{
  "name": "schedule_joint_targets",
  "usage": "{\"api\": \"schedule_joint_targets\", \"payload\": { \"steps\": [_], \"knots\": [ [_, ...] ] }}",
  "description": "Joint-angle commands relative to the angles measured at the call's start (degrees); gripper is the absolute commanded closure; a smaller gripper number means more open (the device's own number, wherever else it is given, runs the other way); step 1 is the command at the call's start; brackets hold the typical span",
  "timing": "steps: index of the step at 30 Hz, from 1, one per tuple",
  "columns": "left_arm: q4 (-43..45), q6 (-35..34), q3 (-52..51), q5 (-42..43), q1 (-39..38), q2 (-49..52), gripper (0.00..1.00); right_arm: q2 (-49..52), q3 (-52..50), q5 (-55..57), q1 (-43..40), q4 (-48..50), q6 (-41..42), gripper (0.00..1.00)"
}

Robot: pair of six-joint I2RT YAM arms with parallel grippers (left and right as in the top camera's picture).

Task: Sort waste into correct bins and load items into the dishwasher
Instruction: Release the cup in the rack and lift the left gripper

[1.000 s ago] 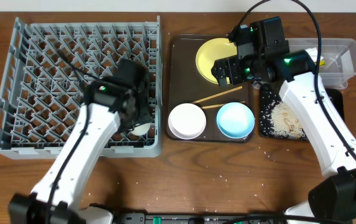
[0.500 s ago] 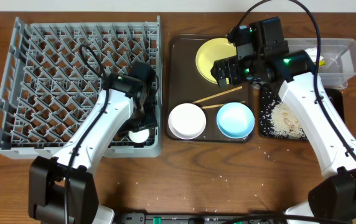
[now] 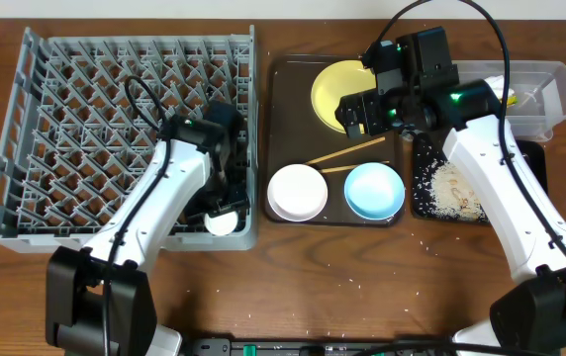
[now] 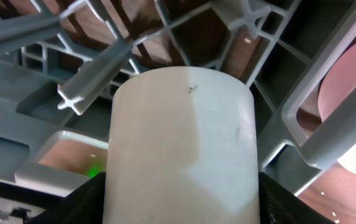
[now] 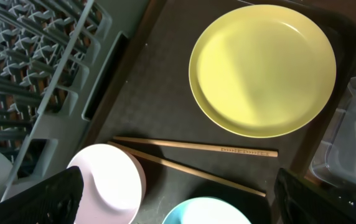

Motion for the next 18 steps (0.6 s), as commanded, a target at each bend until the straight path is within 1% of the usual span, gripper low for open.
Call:
{"api": "schedule_joint_targets", "payload": {
  "steps": [1, 2, 4, 6, 7, 12, 18],
  "knots": [
    [-1.86, -0.13, 0.52, 5.2, -0.17, 0.72, 0.37, 0.02, 0.35, 0.31, 0.72, -0.04, -0.7, 0.04],
    [-1.66, -0.11, 0.52, 5.31, -0.09, 0.72, 0.31, 0.02, 0.35, 0.31, 0.92, -0.04, -0.7, 0.04],
    [-0.98, -0.09, 0.52, 5.05, 0.17, 0.72, 0.15, 0.02, 0.35, 0.35, 1.53, -0.02, -0.7, 0.04],
    [0.31, -0.07, 0.52, 5.01, 0.57, 0.72, 0.08, 0.02, 0.35, 0.35, 1.99, -0.02, -0.7, 0.04],
    [1.2, -0.07, 0.52, 4.87, 0.87, 0.72, 0.07, 0.02, 0.35, 0.44, 2.19, 0.0, -0.7, 0.04],
    [3.58, 0.31, 1.81, 4.85, 2.95, 0.72, 0.06, 0.02, 0.35, 0.72, 2.29, 0.17, -0.7, 0.04],
    [3.39, 6.6, 11.26, 4.87, 3.1, 0.39, 0.06, -0.26, 0.59, 0.74, 1.7, 1.68, -0.68, 0.01]
  ]
}}
